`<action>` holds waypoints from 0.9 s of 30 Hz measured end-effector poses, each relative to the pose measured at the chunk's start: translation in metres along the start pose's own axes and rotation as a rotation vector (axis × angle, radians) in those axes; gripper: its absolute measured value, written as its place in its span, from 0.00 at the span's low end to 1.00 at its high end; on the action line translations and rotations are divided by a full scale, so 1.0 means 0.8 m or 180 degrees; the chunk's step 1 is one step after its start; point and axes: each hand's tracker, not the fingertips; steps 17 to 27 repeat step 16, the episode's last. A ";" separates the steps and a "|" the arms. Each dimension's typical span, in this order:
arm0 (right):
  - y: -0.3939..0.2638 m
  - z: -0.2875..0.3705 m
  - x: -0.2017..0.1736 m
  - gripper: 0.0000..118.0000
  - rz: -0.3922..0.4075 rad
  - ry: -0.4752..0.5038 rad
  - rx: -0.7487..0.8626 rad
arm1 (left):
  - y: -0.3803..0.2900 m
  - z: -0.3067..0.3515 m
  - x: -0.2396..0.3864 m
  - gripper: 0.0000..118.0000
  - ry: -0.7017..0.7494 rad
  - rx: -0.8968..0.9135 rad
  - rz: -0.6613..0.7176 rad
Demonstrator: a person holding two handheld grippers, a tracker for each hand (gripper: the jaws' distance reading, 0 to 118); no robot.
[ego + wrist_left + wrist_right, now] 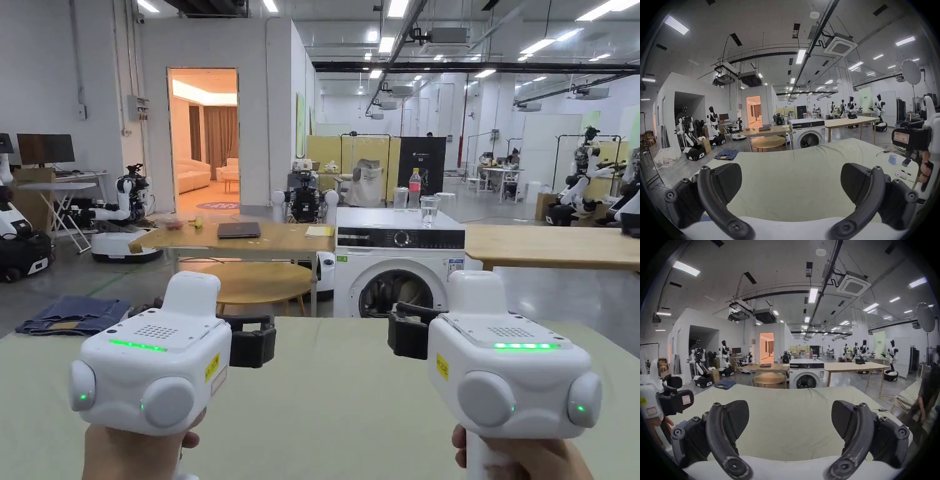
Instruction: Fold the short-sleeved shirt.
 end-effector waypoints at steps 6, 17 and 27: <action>0.001 0.006 0.002 0.89 -0.0022 0.0004 -0.0016 | -0.005 -0.001 -0.005 1.00 0.0019 -0.0020 0.0071; -0.007 0.011 0.007 0.89 -0.0018 0.0061 0.0013 | -0.010 0.002 -0.004 1.00 0.0053 -0.0041 0.0101; -0.007 0.011 0.007 0.89 -0.0018 0.0061 0.0013 | -0.010 0.002 -0.004 1.00 0.0053 -0.0041 0.0101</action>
